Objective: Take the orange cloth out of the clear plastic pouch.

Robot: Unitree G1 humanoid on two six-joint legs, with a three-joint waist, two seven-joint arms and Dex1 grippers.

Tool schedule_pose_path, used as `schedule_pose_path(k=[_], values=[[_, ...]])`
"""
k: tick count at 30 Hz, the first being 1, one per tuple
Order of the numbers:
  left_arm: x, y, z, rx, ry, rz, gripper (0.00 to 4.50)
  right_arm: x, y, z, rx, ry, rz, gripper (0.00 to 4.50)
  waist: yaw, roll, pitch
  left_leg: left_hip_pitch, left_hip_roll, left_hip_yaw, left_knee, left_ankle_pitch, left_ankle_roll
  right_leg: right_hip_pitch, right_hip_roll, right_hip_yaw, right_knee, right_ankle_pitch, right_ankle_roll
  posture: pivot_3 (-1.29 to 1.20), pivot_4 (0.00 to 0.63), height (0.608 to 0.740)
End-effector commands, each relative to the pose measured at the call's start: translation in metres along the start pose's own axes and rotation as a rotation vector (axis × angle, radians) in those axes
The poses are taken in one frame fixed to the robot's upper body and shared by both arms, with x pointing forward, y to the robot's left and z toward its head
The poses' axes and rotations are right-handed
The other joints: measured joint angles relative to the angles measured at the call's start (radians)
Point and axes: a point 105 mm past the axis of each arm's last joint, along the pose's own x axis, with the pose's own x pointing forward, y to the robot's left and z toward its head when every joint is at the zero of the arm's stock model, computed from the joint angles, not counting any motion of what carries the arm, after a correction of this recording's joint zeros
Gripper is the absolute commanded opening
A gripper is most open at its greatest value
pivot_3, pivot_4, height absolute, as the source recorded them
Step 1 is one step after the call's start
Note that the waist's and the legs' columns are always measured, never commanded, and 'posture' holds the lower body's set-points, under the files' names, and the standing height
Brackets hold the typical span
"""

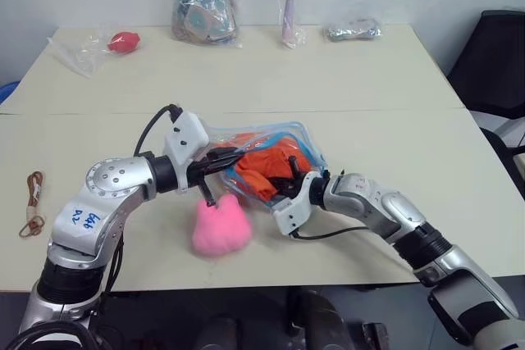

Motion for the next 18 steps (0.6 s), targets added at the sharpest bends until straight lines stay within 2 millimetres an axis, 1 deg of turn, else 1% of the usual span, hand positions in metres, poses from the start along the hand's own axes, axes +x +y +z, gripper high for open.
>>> schedule_pose_path(k=[1,3,5,7,9,10,11,12,13,15,18], values=[[0.001,0.001,-0.002,0.059,0.016,0.003,0.00,-0.018,-0.017,0.004,-0.061,-0.038,-0.067,0.02,0.000,0.000,0.000,0.000,0.000,0.000,0.000,0.000,0.000,0.000,0.000,0.000,0.000,0.000,0.000,0.00,0.150,0.740],[0.002,0.002,-0.010,0.071,0.045,0.012,0.00,-0.030,-0.028,0.005,-0.085,-0.048,-0.105,0.02,-0.001,0.000,0.000,-0.001,0.000,0.000,0.000,0.000,0.000,-0.001,0.000,0.000,0.000,0.000,0.000,0.00,0.150,0.740],[0.003,0.002,-0.017,0.079,0.069,0.022,0.00,-0.041,-0.041,0.011,-0.104,-0.087,-0.150,0.02,-0.003,0.000,0.000,-0.001,0.000,0.001,0.000,0.000,0.000,-0.001,0.000,0.000,0.000,0.000,0.000,0.00,0.150,0.740],[0.003,0.003,-0.020,0.076,0.074,0.026,0.00,-0.046,-0.047,0.015,-0.111,-0.105,-0.170,0.02,-0.003,0.000,0.000,-0.002,0.001,0.002,0.000,0.000,0.000,-0.004,0.000,0.001,0.000,0.000,0.001,0.00,0.150,0.740],[0.005,0.003,-0.023,0.082,0.082,0.030,0.00,-0.056,-0.055,0.022,-0.028,-0.155,-0.203,0.02,-0.003,0.000,0.000,-0.002,0.002,0.003,0.000,0.000,0.000,-0.004,0.001,0.001,0.000,0.000,0.001,0.00,0.150,0.740],[0.005,0.005,-0.026,0.094,0.094,0.037,0.00,-0.067,-0.067,0.026,0.041,-0.193,-0.236,0.02,-0.003,0.000,0.001,-0.002,0.002,0.003,0.000,0.000,0.000,-0.004,0.001,0.001,0.000,0.000,0.000,0.00,0.150,0.740],[0.005,0.007,-0.028,0.104,0.103,0.042,0.00,-0.074,-0.075,0.029,0.089,-0.223,-0.253,0.02,-0.003,0.000,0.001,-0.002,0.002,0.004,0.000,0.000,0.000,-0.004,0.001,0.001,0.001,0.000,0.001,0.00,0.150,0.740],[0.005,0.008,-0.029,0.103,0.107,0.047,0.00,-0.083,-0.082,0.035,0.176,-0.282,-0.257,0.02,-0.001,0.001,0.001,-0.003,0.001,0.004,0.000,0.000,0.000,-0.005,0.001,0.001,0.000,0.000,0.001,0.00,0.150,0.740],[0.005,0.010,-0.029,0.102,0.108,0.055,0.00,-0.091,-0.087,0.039,0.251,-0.325,-0.238,0.02,0.000,0.001,0.001,-0.004,0.001,0.003,0.001,0.000,0.000,-0.005,0.000,0.000,0.000,0.000,0.001,0.00,0.150,0.740],[0.005,0.013,-0.029,0.101,0.107,0.064,0.00,-0.102,-0.091,0.041,0.407,-0.357,-0.172,0.02,0.002,0.001,0.001,-0.004,0.001,0.002,0.001,0.000,0.000,-0.005,0.000,0.000,0.000,0.001,0.001,0.00,0.150,0.740],[0.005,0.015,-0.030,0.108,0.110,0.071,0.00,-0.124,-0.085,0.044,0.559,-0.374,0.012,0.02,0.008,0.001,0.001,-0.004,0.001,0.001,0.001,0.000,0.001,-0.005,-0.001,-0.001,0.000,0.001,0.001,0.00,0.150,0.740]])
